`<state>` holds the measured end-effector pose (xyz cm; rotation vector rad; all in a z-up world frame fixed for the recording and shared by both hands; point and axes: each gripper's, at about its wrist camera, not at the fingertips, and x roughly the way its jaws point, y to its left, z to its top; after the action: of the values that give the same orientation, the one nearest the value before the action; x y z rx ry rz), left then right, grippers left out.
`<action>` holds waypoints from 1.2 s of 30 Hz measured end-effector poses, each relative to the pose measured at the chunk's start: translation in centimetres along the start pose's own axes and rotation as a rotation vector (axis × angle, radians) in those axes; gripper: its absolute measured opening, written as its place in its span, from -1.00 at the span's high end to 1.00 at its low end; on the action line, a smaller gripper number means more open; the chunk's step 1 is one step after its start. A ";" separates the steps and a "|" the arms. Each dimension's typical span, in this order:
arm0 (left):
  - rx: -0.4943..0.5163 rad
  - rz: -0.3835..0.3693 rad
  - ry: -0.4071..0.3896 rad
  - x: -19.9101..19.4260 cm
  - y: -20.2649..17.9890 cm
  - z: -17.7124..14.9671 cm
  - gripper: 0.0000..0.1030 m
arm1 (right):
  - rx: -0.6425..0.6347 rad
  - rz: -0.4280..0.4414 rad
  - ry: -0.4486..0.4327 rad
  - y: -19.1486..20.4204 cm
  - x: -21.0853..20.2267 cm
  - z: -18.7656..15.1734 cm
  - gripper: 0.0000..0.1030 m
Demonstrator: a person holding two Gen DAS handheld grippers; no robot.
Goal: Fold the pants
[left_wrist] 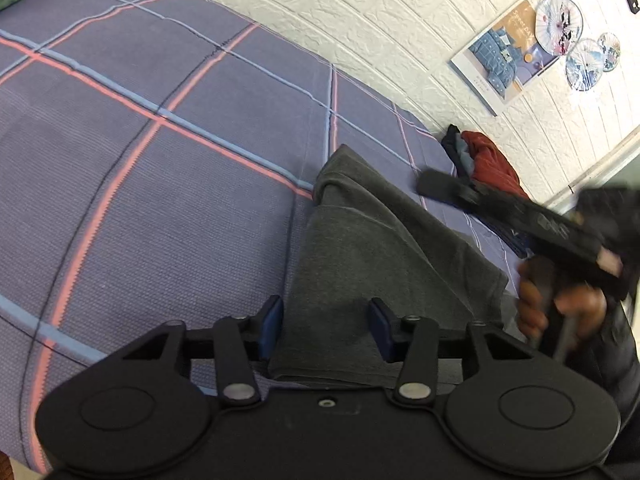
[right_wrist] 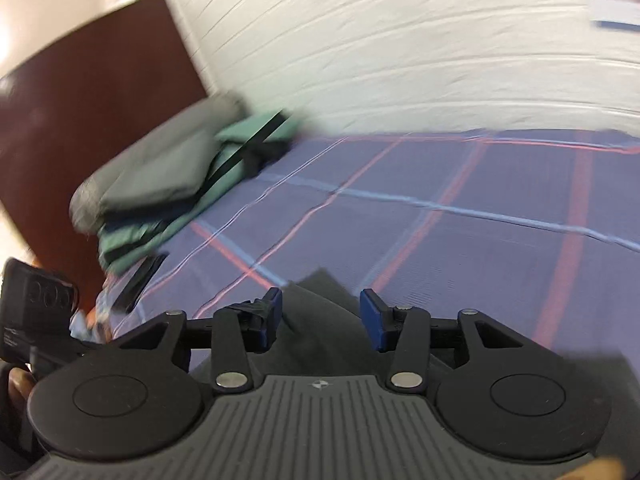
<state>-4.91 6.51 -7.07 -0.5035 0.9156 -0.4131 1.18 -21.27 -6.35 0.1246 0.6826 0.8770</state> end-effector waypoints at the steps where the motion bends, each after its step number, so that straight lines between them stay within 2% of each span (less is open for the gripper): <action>1: 0.006 0.001 0.002 0.0 0.0 0.0 -1.00 | -0.022 0.020 0.027 0.1 0.8 0.3 -0.33; 6: 0.000 -0.016 0.015 0.1 0.6 0.2 -1.00 | -0.078 0.036 0.097 0.3 2.6 0.2 -0.22; 7: -0.003 -0.018 0.018 0.1 0.8 0.2 -1.00 | -0.079 0.044 0.109 0.3 2.7 0.2 -0.09; 8: -0.007 -0.020 0.021 0.1 1.0 0.1 -1.00 | -0.083 0.055 0.120 0.5 2.8 0.3 0.70; 9: -0.006 -0.022 0.022 0.1 1.0 0.2 -1.00 | -0.076 0.055 0.117 0.4 2.6 0.2 0.91; 12: 0.012 -0.024 0.012 0.1 1.1 0.0 -1.00 | -0.036 -0.014 0.061 -0.1 2.5 0.4 0.94; 15: 0.050 -0.003 0.011 0.4 1.0 -0.1 -1.00 | 0.044 -0.055 0.049 -1.4 3.6 0.1 0.95; 19: 0.095 0.010 -0.011 0.7 1.2 -0.7 -1.00 | 0.118 -0.060 0.044 -2.7 4.9 -0.8 0.96; 20: 0.098 0.004 -0.018 0.6 1.4 -0.9 -1.00 | 0.128 -0.064 0.035 -3.1 5.0 -1.2 0.89; 21: 0.101 0.002 -0.023 0.5 1.4 -1.0 -1.00 | 0.148 -0.072 0.012 -3.5 4.9 -1.5 0.60; 22: 0.100 0.001 -0.026 0.2 1.5 -1.1 -1.00 | 0.176 -0.073 -0.005 -3.9 4.4 -1.5 0.39; 23: 0.093 -0.001 -0.028 -0.2 1.6 -1.2 -1.00 | 0.193 -0.088 -0.027 -4.1 3.7 -1.4 0.33; 25: 0.079 0.010 -0.020 -1.0 2.0 -1.4 -1.00 | 0.165 -0.161 -0.085 -3.9 1.5 -1.0 0.35; 27: 0.060 0.029 -0.014 -2.0 2.2 -1.0 -1.00 | 0.195 -0.144 -0.136 -4.0 -1.2 -0.8 0.34; 30: 0.076 0.071 -0.070 -3.4 1.3 0.3 -1.00 | 0.183 -0.142 -0.199 -2.8 -5.0 -1.6 0.30; 33: 0.117 0.023 -0.125 -4.0 -0.7 1.6 -1.00 | 0.158 -0.161 -0.216 -1.3 -7.8 -3.8 0.27; 36: 0.196 -0.037 -0.111 -2.7 -3.0 1.7 -1.00 | 0.158 -0.178 -0.189 -0.2 -8.9 -6.4 0.24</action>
<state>-5.32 5.92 -2.78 -0.3601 0.7511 -0.4985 -6.51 -29.06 -7.03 0.2805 0.5758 0.6311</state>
